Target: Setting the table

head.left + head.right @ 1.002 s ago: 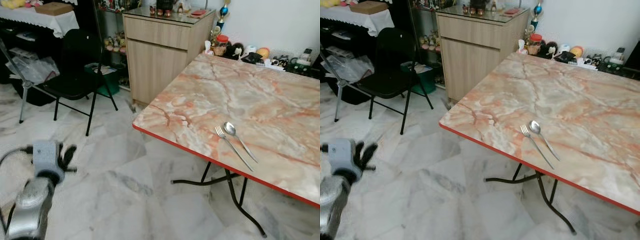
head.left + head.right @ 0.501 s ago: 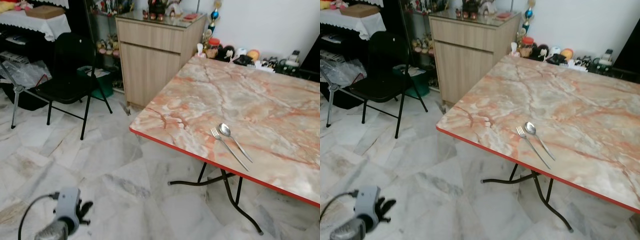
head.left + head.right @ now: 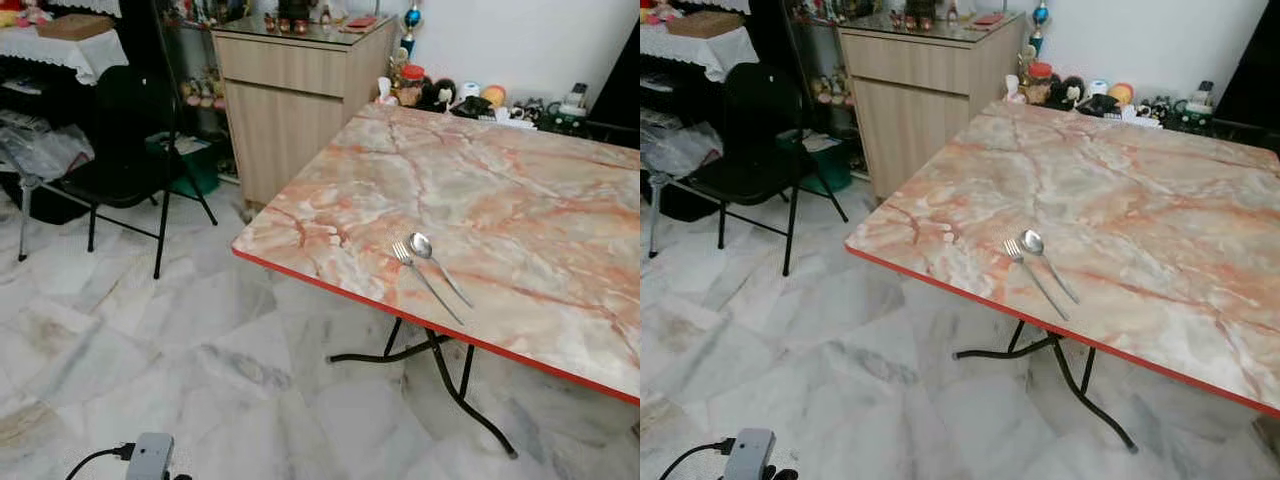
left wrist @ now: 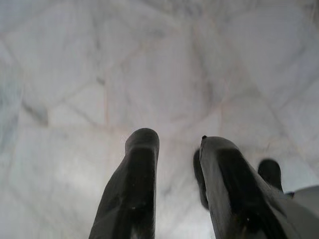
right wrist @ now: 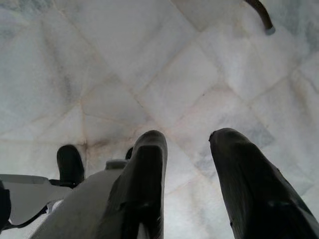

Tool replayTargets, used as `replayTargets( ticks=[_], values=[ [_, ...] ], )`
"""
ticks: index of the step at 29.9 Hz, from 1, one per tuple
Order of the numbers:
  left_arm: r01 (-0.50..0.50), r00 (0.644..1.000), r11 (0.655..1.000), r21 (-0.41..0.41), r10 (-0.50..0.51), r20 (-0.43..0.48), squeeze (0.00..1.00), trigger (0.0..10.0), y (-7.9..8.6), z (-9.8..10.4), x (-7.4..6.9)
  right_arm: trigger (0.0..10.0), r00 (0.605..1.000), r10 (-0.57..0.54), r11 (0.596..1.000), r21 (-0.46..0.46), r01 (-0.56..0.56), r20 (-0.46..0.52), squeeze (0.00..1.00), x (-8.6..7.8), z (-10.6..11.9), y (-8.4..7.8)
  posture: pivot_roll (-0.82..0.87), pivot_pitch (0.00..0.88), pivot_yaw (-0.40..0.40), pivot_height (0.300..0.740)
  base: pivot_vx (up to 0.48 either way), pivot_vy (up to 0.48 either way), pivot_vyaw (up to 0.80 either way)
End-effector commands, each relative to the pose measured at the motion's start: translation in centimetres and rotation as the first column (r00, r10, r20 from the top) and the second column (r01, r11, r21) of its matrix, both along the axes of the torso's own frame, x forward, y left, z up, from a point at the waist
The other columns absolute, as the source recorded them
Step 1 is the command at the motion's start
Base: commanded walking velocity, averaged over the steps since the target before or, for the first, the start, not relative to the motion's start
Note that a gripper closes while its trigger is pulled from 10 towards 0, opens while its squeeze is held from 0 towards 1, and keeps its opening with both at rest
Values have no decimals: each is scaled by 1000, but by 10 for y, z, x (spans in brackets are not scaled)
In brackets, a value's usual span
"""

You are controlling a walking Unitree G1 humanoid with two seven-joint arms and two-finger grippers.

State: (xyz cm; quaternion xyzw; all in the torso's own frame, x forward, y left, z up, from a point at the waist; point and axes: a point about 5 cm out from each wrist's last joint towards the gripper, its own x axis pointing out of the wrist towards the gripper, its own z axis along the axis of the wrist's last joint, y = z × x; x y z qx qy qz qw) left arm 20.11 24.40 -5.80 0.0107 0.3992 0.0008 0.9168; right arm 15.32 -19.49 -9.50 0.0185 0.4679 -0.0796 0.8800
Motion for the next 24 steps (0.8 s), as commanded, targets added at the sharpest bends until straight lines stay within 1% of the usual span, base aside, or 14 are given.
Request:
replayTargets(
  ticks=[1,4,6,12,14,17,18,24],
  values=[
    [-8,999,1000,13,9,-40,0,10000,2,-6,-10,10000,1000,-3,1000,7,3,17,0,1,0,2,48,63,8,740,0,0,0],
    [-26,998,1000,12,26,-58,0,10000,1,-9,-15,10000,999,-10,1000,9,10,33,0,2,1,2,48,63,8,740,0,0,0],
    [-20,997,1000,8,21,-77,0,10000,-3,-13,-19,10000,998,-14,1000,7,14,56,0,3,2,2,48,63,8,740,0,0,0],
    [-12,997,1000,3,12,-80,0,10000,-6,-14,-19,10000,996,8,1000,1,-8,90,0,6,5,2,48,63,8,740,0,0,0],
    [-18,997,1000,5,19,-80,0,10000,-6,-14,-19,10000,993,22,1000,-1,-22,119,0,9,7,3,48,63,8,740,0,0,0],
    [-22,996,1000,8,23,-84,0,10000,-6,-14,-20,10000,990,37,999,-5,-37,137,0,10,8,3,32,62,1,740,0,0,0],
    [-8,996,1000,21,10,-93,0,10000,-6,-15,-21,10000,987,39,999,-9,-38,153,0,11,9,2,34,62,-1,740,0,0,0],
    [-13,995,1000,17,14,-98,0,10000,-7,-17,-23,10000,981,34,999,-4,-34,190,0,13,11,2,25,67,-8,740,0,0,0]
  ],
)
